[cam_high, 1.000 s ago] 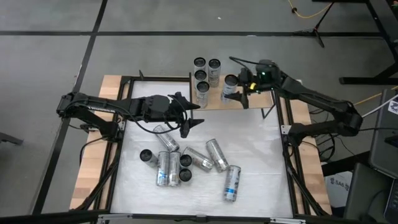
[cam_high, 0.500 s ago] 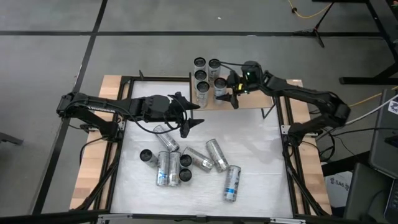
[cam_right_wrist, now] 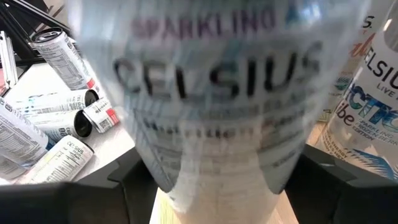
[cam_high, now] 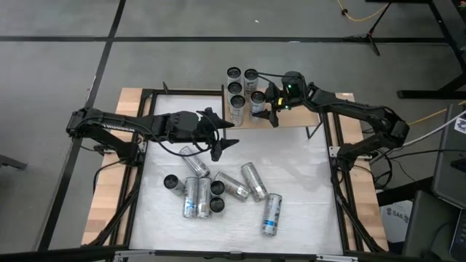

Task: Place canned beverage on shelf
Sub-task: Put the blue soda can on the shelf aligned with the other blue soda can

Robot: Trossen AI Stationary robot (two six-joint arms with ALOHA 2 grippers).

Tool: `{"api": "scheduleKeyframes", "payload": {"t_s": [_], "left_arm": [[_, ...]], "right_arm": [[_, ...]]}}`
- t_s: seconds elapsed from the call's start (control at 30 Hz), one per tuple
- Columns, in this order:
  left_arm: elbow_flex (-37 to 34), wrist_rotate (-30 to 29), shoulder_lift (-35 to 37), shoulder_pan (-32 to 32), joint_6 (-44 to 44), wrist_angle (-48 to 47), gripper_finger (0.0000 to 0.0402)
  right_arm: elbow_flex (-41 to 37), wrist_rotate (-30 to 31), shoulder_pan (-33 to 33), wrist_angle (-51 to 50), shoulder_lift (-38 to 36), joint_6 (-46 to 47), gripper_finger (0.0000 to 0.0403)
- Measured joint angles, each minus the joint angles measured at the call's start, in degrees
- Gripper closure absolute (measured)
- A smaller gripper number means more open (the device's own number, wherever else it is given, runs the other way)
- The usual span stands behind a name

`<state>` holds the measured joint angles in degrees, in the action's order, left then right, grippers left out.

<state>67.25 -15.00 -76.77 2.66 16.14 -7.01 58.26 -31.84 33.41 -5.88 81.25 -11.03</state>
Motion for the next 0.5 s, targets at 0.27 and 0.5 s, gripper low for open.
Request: {"api": "scheduleKeyframes", "payload": {"t_s": [0.27, 0.5], "left_arm": [[0.0, 0.0, 0.0, 0.0, 0.0, 0.0, 0.0098], [0.0, 0.0, 0.0, 0.0, 0.0, 0.0, 0.0098]], "right_arm": [[0.0, 0.3, 0.0, -0.3, 0.0, 0.1, 0.011], [0.0, 0.3, 0.0, -0.3, 0.0, 0.2, 0.0109]]}}
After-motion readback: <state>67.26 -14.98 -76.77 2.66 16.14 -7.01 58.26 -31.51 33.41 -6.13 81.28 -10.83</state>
